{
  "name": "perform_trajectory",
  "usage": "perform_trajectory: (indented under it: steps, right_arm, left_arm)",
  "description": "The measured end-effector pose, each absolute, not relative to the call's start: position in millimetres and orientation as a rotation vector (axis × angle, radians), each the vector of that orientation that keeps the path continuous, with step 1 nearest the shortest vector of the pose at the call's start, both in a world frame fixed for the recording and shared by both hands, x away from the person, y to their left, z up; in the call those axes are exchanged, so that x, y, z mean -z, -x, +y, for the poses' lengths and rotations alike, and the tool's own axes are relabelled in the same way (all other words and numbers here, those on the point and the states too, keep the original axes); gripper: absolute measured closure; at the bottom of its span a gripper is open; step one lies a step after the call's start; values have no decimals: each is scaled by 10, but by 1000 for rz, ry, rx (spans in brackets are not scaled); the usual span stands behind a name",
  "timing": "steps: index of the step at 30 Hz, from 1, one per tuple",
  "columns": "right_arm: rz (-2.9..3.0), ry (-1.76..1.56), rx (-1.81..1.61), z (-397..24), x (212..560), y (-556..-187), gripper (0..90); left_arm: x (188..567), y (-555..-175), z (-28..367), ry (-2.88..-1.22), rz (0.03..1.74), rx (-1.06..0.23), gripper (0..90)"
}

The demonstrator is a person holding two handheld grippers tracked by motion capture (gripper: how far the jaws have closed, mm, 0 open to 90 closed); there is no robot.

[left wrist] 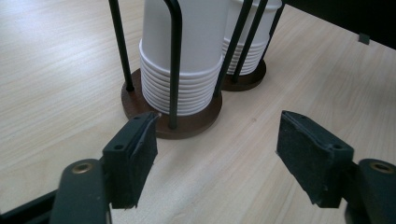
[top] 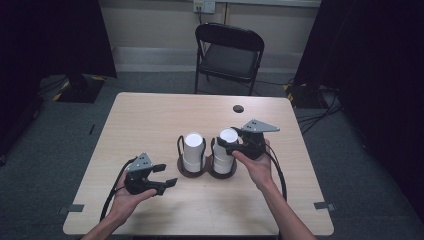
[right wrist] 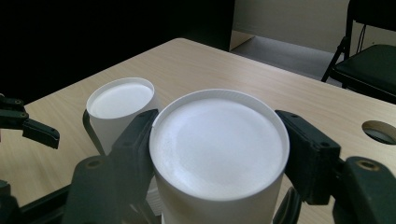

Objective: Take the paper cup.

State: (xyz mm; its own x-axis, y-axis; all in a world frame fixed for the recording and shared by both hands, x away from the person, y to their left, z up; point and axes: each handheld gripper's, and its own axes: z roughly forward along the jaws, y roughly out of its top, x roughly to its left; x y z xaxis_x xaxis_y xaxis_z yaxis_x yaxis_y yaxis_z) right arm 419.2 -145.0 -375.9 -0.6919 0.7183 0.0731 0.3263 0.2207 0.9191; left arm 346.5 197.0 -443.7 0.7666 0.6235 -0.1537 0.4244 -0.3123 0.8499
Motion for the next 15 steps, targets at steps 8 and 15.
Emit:
perform_trajectory:
  steps: [8,15]
  right_arm:
    - [2122,-971,-1476,-1464,3717,-4182,339]
    - [2119,-953,-1481,-1469,3675,-4162,339]
  left_arm:
    - [4422,-3455,1956,-1943,774,-251,229]
    - [4416,-3444,1942,-1938,769,-260,202]
